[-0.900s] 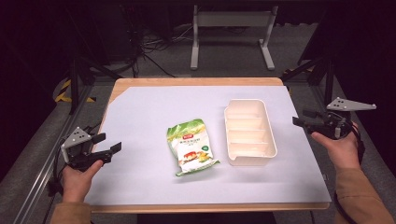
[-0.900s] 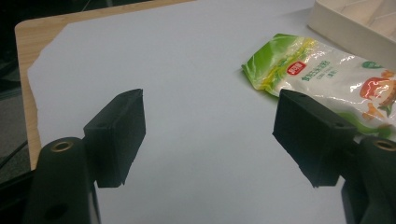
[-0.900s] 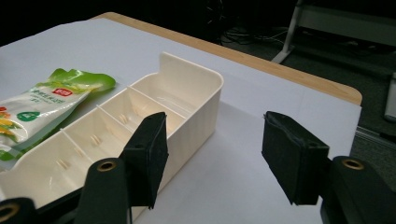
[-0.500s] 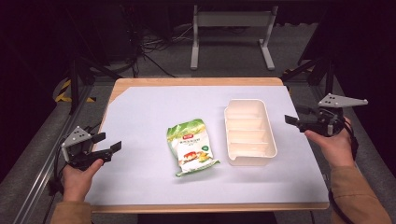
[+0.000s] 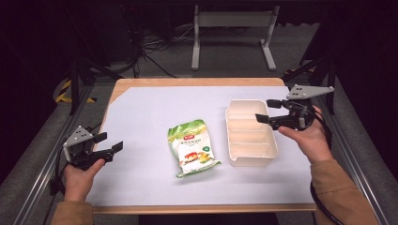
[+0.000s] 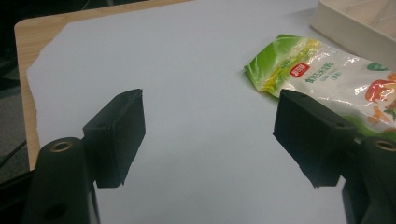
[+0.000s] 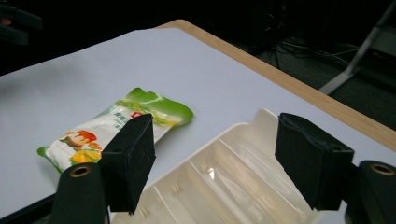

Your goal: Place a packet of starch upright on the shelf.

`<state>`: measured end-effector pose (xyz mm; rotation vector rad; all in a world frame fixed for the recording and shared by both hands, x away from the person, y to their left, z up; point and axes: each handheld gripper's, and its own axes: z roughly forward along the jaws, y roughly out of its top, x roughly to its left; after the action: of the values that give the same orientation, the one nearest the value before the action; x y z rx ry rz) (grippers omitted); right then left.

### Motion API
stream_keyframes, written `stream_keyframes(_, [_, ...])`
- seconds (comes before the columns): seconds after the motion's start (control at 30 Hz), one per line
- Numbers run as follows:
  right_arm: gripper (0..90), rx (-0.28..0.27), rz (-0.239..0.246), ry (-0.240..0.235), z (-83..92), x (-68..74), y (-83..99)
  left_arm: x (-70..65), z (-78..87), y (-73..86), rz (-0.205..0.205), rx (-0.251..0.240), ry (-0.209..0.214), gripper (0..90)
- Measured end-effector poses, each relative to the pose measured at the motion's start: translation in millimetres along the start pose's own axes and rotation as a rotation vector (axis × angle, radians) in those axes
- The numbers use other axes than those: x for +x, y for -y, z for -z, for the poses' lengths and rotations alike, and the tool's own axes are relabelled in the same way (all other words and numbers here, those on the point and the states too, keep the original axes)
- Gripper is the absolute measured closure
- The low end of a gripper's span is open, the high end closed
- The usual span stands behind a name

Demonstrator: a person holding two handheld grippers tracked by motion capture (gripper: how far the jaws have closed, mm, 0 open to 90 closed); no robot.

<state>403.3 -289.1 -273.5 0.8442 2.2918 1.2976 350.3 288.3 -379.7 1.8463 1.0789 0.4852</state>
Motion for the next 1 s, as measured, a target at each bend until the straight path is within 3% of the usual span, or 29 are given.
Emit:
stream_keyframes(0.3, [27.1,0.042,0.059,-0.089,-39.6,27.6,-27.0,1.6,0.2,0.8,0.002,-0.002,-0.002,25.5])
stream_keyframes(0.47, [26.8,0.049,0.071,-0.112,-52.0,35.2,-36.8,2.6,-0.4,1.4,0.005,0.001,-0.001,25.5])
stream_keyframes(0.73, [26.8,0.051,0.069,-0.124,-69.4,39.4,-43.3,2.2,-0.8,1.7,0.003,0.006,-0.001,25.4])
stream_keyframes(1.0, [26.7,0.078,0.046,-0.141,-103.6,40.7,-39.6,-0.1,2.3,5.3,0.000,0.010,-0.009,25.4])
